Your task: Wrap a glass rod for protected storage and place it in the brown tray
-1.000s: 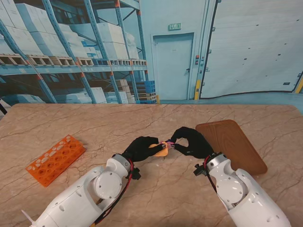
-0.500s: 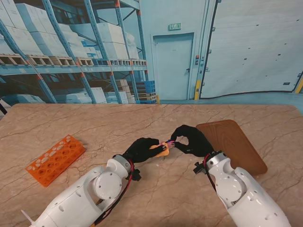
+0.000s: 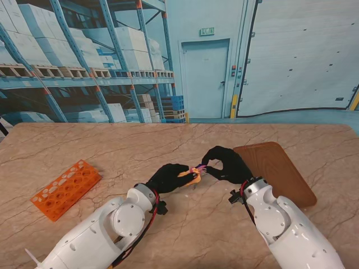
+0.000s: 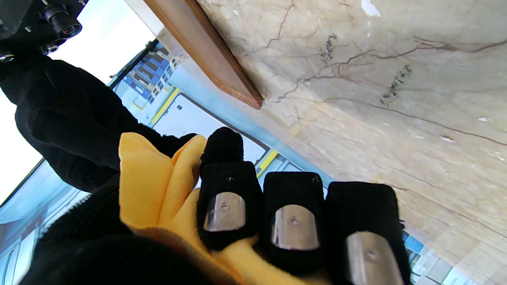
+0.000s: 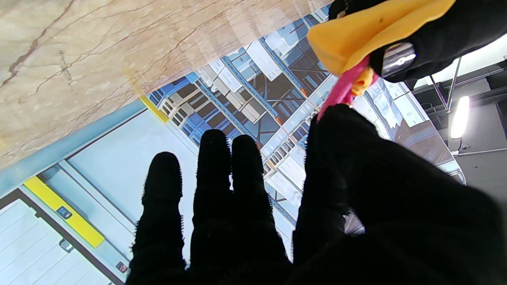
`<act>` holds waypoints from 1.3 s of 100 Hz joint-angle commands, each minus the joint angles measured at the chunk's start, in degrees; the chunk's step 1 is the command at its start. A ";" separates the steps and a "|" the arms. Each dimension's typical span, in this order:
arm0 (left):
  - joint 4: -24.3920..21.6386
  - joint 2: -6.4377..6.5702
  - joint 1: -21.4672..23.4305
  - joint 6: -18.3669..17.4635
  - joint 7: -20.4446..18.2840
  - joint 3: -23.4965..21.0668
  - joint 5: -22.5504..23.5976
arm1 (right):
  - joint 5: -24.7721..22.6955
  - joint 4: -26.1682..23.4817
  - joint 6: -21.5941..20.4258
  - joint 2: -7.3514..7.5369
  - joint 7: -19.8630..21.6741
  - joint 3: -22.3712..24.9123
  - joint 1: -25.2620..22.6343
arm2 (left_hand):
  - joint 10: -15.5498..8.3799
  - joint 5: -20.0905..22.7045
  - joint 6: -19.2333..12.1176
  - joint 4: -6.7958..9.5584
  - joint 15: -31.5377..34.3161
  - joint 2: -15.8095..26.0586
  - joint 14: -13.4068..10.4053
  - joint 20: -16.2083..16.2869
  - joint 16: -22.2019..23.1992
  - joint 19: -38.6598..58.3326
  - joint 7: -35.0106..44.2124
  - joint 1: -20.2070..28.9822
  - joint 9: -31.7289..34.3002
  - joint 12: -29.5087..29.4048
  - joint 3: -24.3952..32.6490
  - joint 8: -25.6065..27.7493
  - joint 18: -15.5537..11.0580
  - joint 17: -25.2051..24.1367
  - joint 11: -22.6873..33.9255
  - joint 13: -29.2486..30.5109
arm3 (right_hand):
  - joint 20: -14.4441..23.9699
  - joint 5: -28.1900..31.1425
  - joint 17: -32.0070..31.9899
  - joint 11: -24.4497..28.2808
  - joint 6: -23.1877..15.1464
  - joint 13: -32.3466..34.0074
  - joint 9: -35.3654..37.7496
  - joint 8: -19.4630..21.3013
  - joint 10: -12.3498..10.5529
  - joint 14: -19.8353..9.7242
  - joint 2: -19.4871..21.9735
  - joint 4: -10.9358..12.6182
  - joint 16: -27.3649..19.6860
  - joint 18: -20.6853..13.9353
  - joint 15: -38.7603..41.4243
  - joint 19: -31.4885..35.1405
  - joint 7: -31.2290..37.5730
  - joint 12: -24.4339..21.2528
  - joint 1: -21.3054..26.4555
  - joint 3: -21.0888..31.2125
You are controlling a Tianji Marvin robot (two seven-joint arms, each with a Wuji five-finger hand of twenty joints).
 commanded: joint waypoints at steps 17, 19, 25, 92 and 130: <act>-0.67 -0.23 0.67 0.72 -0.07 -0.18 -0.53 | -1.35 -0.70 -1.11 -0.26 -1.68 0.55 -1.01 | -2.50 3.60 3.11 0.60 6.68 3.03 0.88 1.46 -0.13 14.46 4.88 1.38 1.49 -0.19 0.47 1.19 -0.28 0.40 4.79 1.94 | -0.76 0.12 -0.83 0.91 -6.89 0.80 -0.32 2.52 -1.19 -1.58 1.33 0.07 0.18 -0.27 1.17 2.02 3.64 -0.36 -1.06 1.77; -0.72 -0.23 0.69 0.81 -0.11 -0.19 -0.63 | -1.54 -0.70 -1.19 -0.26 -1.84 0.59 -1.05 | -2.50 3.64 3.15 0.54 6.68 3.07 0.88 1.45 -0.14 14.46 4.91 1.43 1.49 -0.20 0.44 1.21 -0.28 0.39 4.79 1.94 | -0.78 0.07 -0.90 0.90 -6.97 0.81 -0.36 2.57 -1.19 -1.59 1.34 0.07 0.19 -0.25 1.18 2.00 3.64 -0.36 -1.14 1.78; -0.82 -0.25 0.73 1.03 -0.25 -0.18 -0.90 | -2.04 -0.71 -1.38 -0.26 -2.29 0.70 -1.16 | -2.50 3.68 3.15 0.40 6.69 3.11 0.88 1.45 -0.16 14.46 4.92 1.45 1.49 -0.21 0.39 1.23 -0.28 0.39 4.80 1.94 | -0.80 -0.03 -0.83 0.93 -7.12 0.88 -0.35 2.71 -1.12 -1.58 1.37 0.07 0.21 -0.25 1.23 2.04 3.65 -0.35 -1.16 1.85; -1.17 -0.15 0.67 1.87 -1.28 0.00 -1.67 | -3.43 0.54 -3.02 -0.34 -3.80 0.39 -0.08 | -2.54 3.83 2.74 0.48 6.93 2.58 0.67 1.97 -0.32 14.46 5.13 0.86 1.48 -0.26 1.11 1.24 -0.80 0.47 4.79 1.94 | -1.14 -1.04 -0.72 1.03 -10.22 1.28 -0.21 4.09 -1.41 -1.89 2.87 -0.74 0.16 -0.43 1.37 2.28 3.38 -0.48 -0.89 -0.16; -0.59 -0.27 0.26 2.25 -1.52 0.52 -2.02 | -2.96 1.03 -3.37 -0.44 -3.77 0.31 0.62 | -2.73 3.60 2.67 0.46 7.06 2.62 0.62 2.15 -0.38 14.46 5.61 1.04 1.47 -0.29 0.95 1.42 -0.83 0.47 4.69 1.94 | -1.26 -1.15 -0.61 1.18 -10.59 1.56 0.13 4.06 -1.53 -1.95 2.99 -0.71 0.14 -0.45 1.48 2.39 3.13 -0.51 -1.10 -0.57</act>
